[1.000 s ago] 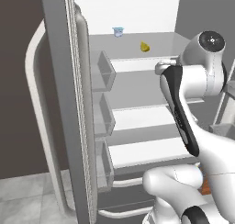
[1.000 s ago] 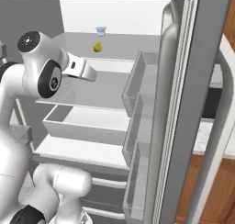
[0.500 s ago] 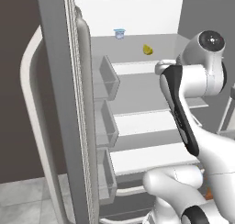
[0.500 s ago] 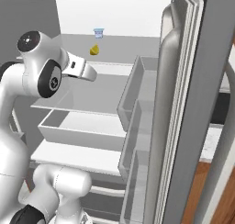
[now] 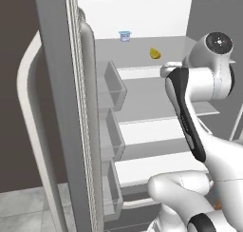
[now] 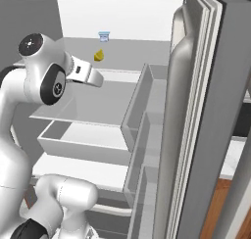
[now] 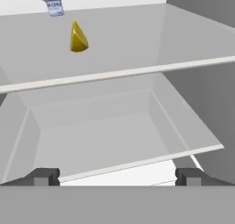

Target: Take the lemon wedge from the fridge and place it on the plate with fish on the dining counter.

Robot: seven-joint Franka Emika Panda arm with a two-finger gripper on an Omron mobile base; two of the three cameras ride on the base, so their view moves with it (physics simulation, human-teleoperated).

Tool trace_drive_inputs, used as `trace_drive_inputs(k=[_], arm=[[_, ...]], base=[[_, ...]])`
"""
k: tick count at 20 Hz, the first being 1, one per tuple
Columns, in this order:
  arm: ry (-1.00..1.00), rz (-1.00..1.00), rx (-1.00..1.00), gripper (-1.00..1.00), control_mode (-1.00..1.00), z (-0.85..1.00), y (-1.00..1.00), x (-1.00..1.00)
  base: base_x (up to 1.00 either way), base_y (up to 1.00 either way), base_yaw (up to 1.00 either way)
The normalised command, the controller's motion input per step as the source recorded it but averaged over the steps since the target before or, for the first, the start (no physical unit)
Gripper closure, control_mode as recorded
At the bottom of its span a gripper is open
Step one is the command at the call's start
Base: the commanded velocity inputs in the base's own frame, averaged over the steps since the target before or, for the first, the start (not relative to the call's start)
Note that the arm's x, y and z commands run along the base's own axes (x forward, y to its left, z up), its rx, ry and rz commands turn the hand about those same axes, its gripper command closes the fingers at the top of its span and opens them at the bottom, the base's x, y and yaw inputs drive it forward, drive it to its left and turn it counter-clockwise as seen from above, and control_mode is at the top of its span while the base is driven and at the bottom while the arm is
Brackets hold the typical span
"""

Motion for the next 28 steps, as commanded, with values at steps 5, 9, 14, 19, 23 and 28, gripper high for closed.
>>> trace_drive_inputs(k=[5, 9, 14, 19, 23, 28], arm=[[-0.06, 0.09, 0.0, -1.0, -1.0, 0.6, 0.02, 0.02], [-0.06, 0.24, 0.0, -1.0, -1.0, 0.78, 0.08, 0.0], [-0.01, 0.1, -0.05, -1.0, -1.0, 0.13, 0.26, 0.17], [0.0, 0.0, -0.02, -1.0, -1.0, 0.0, 0.09, 0.15], [0.0, 0.0, 0.0, -1.0, -1.0, -0.02, 0.02, 0.46], [0.0, 0.03, 0.0, -1.0, -1.0, -0.27, 0.0, 0.33]], base=[[0.05, 0.0, 0.0], [0.0, 0.0, 0.0], [0.0, 0.0, 0.0], [0.0, 0.0, 0.0], [0.0, 0.0, 0.0], [0.0, 0.0, 0.0]])
